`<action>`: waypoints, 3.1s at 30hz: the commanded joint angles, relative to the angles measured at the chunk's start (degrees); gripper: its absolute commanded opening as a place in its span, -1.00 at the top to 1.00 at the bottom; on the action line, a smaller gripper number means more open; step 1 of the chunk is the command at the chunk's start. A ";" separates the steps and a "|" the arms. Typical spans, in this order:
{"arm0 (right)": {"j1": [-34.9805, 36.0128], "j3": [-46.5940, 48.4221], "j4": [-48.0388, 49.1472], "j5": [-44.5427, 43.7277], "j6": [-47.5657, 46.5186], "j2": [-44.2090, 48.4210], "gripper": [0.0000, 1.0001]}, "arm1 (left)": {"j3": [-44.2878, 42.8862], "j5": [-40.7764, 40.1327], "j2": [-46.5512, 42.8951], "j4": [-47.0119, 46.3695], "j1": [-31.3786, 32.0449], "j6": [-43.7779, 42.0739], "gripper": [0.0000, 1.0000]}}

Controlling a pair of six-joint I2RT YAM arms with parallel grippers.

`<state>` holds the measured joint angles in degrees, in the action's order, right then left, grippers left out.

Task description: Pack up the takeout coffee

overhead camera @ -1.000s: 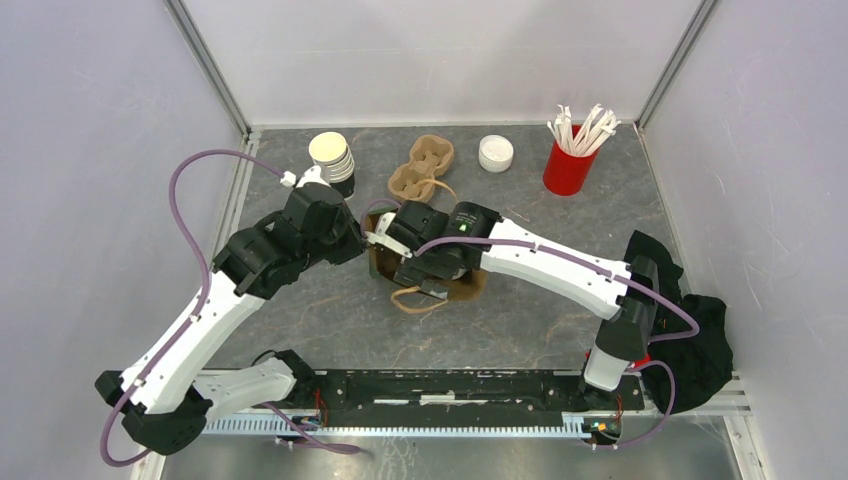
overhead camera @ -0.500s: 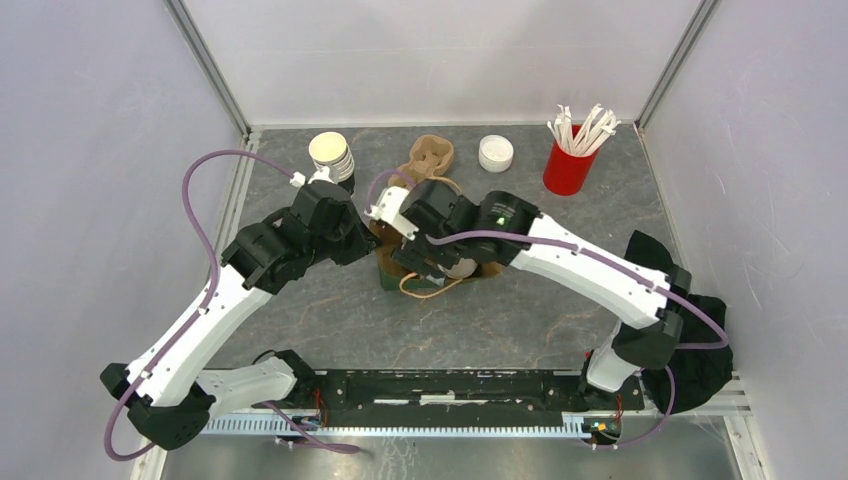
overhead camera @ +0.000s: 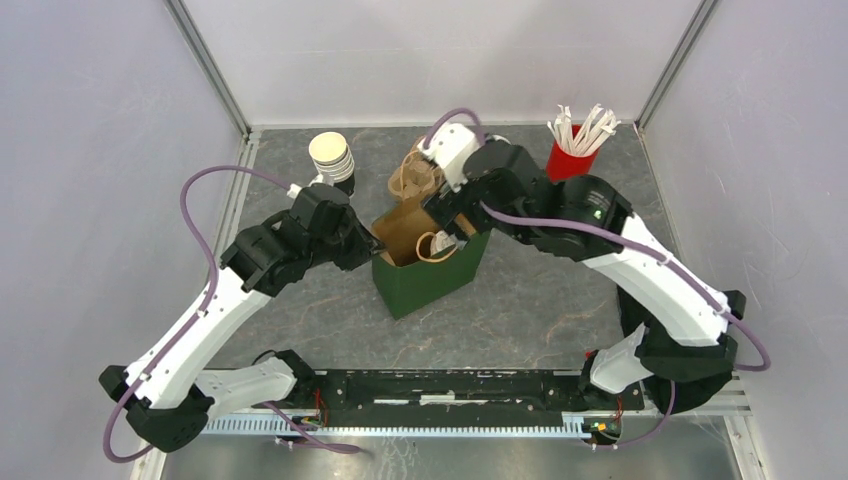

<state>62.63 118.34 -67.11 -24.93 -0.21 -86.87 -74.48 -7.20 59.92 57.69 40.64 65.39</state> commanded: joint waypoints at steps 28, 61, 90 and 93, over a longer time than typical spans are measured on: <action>-50.41 -21.75 36.54 21.10 5.01 0.02 -0.44 | 2.84 -7.60 -11.94 -2.92 0.14 -20.98 -0.36; -69.68 -24.73 59.31 49.81 12.87 -23.26 0.22 | -14.24 -17.35 -1.62 -9.57 0.14 -48.53 -0.90; -69.75 -18.58 48.51 43.19 12.15 -5.16 0.66 | -12.55 -14.29 -5.12 -10.54 0.15 -48.56 -0.93; -69.74 -21.58 50.81 44.96 18.80 2.31 0.66 | -13.49 -15.92 -5.19 -11.66 0.19 -48.40 -0.94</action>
<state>-7.07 96.42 -19.07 18.90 11.11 -95.13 -86.65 -22.13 55.35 49.54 40.64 19.79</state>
